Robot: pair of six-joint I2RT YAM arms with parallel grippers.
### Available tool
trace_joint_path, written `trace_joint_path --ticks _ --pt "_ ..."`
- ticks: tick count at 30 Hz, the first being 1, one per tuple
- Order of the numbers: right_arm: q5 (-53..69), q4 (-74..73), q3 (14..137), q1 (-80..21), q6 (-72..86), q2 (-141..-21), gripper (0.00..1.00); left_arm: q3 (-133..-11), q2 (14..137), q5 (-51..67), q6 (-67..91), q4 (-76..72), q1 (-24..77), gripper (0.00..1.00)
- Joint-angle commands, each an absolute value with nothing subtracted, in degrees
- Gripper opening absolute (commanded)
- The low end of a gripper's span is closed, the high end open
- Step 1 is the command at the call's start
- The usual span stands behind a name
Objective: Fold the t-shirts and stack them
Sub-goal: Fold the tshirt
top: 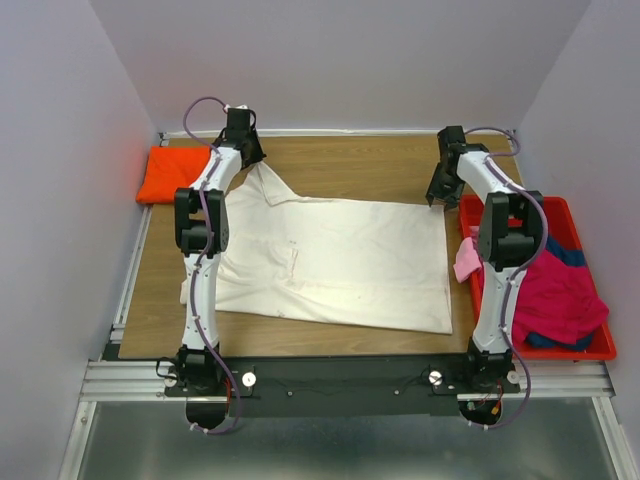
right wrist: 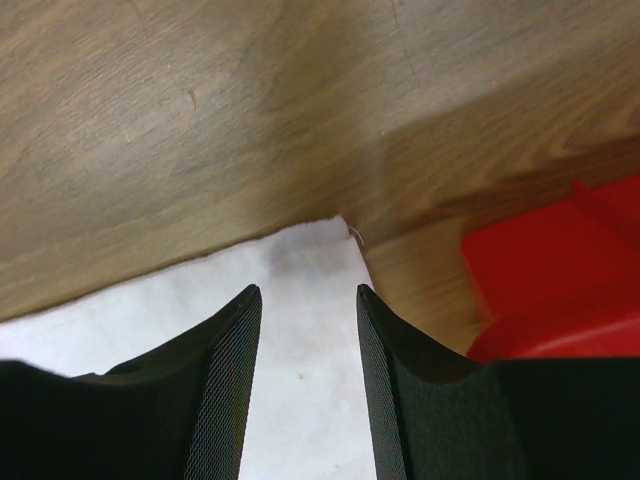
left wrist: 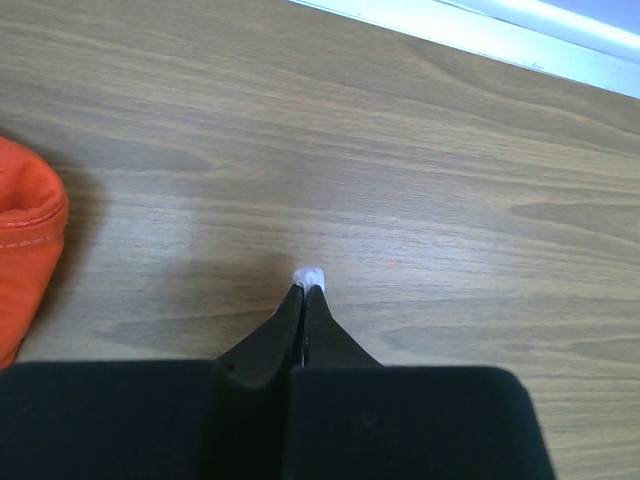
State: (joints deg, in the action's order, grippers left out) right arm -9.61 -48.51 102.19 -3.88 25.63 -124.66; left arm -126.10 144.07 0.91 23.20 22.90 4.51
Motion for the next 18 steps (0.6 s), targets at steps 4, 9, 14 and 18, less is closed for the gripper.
trace_joint_path --ticks 4,9,14,18 --pt "-11.95 -47.55 105.29 -3.17 24.87 -128.49 0.49 -125.77 139.83 1.67 23.55 22.76 3.25 0.00" --pt "-12.13 -46.58 105.82 -2.90 24.35 -129.90 0.48 -126.12 139.48 2.11 23.47 22.76 2.55 0.00" --pt "-11.16 -45.62 106.61 -2.72 23.73 -131.57 0.48 -126.21 139.83 3.16 22.85 23.03 2.55 0.00" --pt "-9.50 -45.00 108.19 -2.64 23.55 -133.24 0.48 -126.12 139.75 3.78 22.50 23.29 2.55 0.00"
